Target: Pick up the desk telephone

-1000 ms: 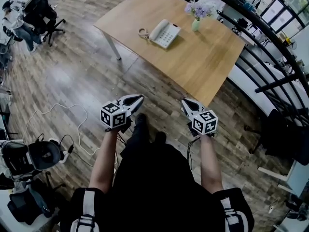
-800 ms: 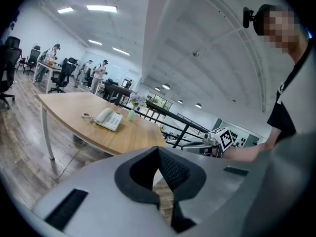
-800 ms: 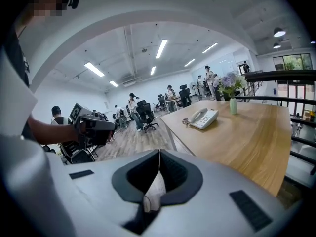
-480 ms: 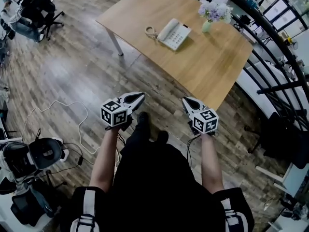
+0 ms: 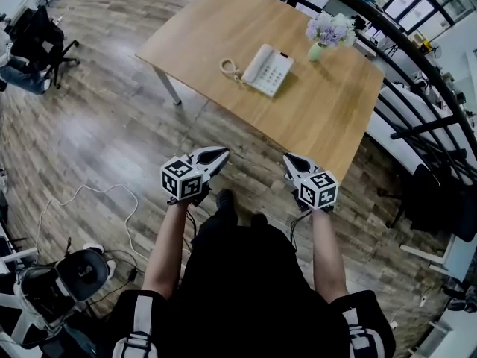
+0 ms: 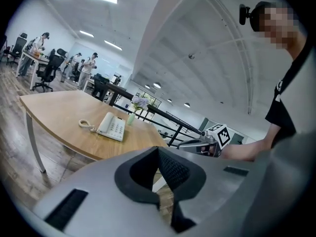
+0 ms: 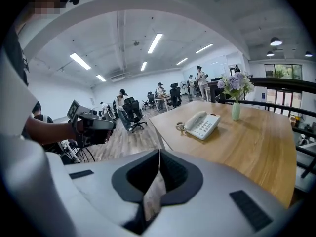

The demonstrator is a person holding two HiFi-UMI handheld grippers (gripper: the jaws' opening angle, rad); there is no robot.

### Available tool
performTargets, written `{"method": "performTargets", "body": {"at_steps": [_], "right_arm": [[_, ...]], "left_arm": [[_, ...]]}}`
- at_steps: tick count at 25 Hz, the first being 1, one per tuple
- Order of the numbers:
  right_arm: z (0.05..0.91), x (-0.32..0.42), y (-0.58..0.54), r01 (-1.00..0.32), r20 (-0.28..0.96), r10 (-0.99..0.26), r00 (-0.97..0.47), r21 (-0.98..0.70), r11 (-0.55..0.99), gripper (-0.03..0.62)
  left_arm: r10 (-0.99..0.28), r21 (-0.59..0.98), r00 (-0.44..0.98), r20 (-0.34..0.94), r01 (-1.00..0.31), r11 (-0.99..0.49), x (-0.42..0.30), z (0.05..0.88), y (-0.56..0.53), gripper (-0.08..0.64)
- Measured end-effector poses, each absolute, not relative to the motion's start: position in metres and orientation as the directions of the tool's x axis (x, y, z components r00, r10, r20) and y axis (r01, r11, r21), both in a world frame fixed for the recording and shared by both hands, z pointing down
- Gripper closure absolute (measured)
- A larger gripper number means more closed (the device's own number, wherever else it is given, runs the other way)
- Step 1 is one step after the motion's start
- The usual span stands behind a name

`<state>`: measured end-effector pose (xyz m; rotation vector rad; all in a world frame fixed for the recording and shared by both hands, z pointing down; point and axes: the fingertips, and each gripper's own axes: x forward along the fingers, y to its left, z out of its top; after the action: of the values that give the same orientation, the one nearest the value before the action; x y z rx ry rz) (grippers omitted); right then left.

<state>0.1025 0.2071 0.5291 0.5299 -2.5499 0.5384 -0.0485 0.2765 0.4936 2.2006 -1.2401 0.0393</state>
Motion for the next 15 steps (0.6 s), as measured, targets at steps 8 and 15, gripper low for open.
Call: {"method": "performTargets", "body": {"at_steps": [8, 15], "right_arm": [[0.526, 0.071, 0.204, -0.47, 0.519, -0.295, -0.802, -0.243, 0.849, 0.568], [0.525, 0.068, 0.189, -0.511, 0.509, -0.339, -0.792, -0.245, 0.824, 0.568]], "left_arm": [[-0.747, 0.475, 0.599, 0.288, -0.767, -0.431, -0.076, 0.482, 0.254, 0.538], [-0.725, 0.477, 0.619, 0.301, -0.756, -0.448, -0.09, 0.485, 0.239, 0.538]]}}
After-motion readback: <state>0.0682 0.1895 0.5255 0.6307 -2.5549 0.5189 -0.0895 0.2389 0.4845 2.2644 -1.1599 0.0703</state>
